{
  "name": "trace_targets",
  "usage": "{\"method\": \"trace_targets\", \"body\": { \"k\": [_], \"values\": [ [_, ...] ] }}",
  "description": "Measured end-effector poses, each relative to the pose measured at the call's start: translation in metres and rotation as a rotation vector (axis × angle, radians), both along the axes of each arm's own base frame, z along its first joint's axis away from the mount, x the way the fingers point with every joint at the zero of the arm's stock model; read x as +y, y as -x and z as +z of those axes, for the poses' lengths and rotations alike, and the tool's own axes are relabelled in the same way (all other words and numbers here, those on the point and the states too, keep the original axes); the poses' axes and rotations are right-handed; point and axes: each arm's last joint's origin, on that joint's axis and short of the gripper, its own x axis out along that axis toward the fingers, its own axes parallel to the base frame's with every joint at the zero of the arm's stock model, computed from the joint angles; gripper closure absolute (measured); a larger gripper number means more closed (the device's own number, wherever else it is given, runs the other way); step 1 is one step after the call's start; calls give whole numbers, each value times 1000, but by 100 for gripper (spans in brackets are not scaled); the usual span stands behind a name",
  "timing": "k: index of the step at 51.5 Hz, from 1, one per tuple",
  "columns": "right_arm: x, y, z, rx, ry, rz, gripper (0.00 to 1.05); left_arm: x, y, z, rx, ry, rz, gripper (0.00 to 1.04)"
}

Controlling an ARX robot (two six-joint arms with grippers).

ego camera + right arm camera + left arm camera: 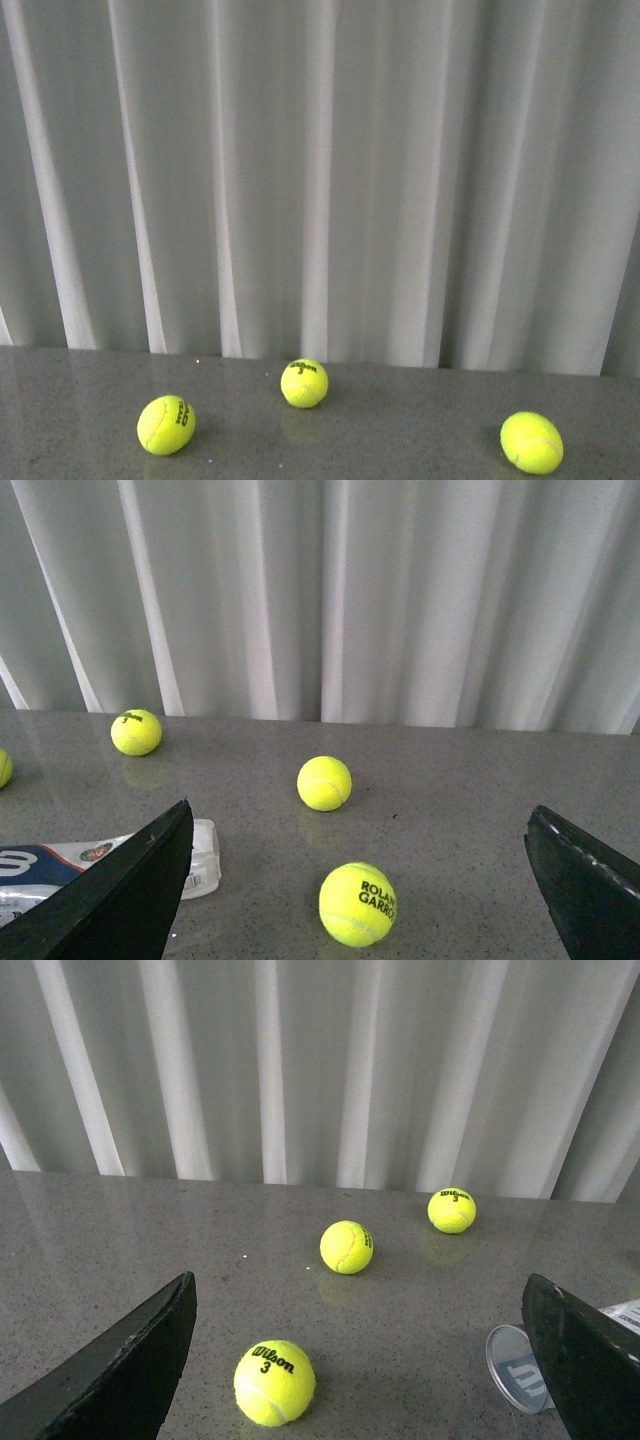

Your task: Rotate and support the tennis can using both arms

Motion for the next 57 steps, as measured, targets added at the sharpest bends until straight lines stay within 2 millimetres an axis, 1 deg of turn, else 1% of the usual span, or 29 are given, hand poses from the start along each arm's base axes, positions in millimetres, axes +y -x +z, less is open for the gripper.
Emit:
{"method": "trace_targets", "body": {
  "k": [13,14,15,17,18,20,23,24,26,28,30,33,35,39,44,49,57],
  "values": [
    [0,0,0,0,0,0,7,0,0,0,0,0,0,7],
    [0,0,0,0,0,0,7,0,-1,-1,21,20,-11,7],
    [0,0,0,0,0,0,7,0,-1,-2,83,48,-34,7],
    [0,0,0,0,0,-1,7,1,-5,-1,236,165,-80,7],
    [0,0,0,0,0,0,7,2,-10,0,296,226,-88,7],
    [0,0,0,-1,0,1,7,7,-33,7,391,378,-112,7],
    [0,0,0,0,0,-1,7,10,-81,23,433,492,-224,7],
    [0,0,0,0,0,-1,7,10,-93,26,449,521,-272,7],
    [0,0,0,0,0,-1,7,7,-127,27,492,564,-398,7],
    [0,0,0,0,0,-1,7,3,-148,23,548,596,-470,7],
    [0,0,0,0,0,-1,7,-4,-174,8,636,625,-522,7],
    [0,0,0,0,0,-1,7,-13,-192,-12,720,657,-578,7],
    [0,0,0,0,0,-1,7,-22,-202,-29,781,663,-607,7],
    [0,0,0,0,0,-1,7,-35,-213,-52,859,654,-642,7],
    [0,0,0,0,0,-1,7,-43,-224,-69,907,642,-657,7],
    [0,0,0,0,0,-1,7,-50,-228,-81,939,629,-677,7],
    [0,0,0,0,0,-1,7,-62,-232,-92,975,592,-685,7]
  ]
}}
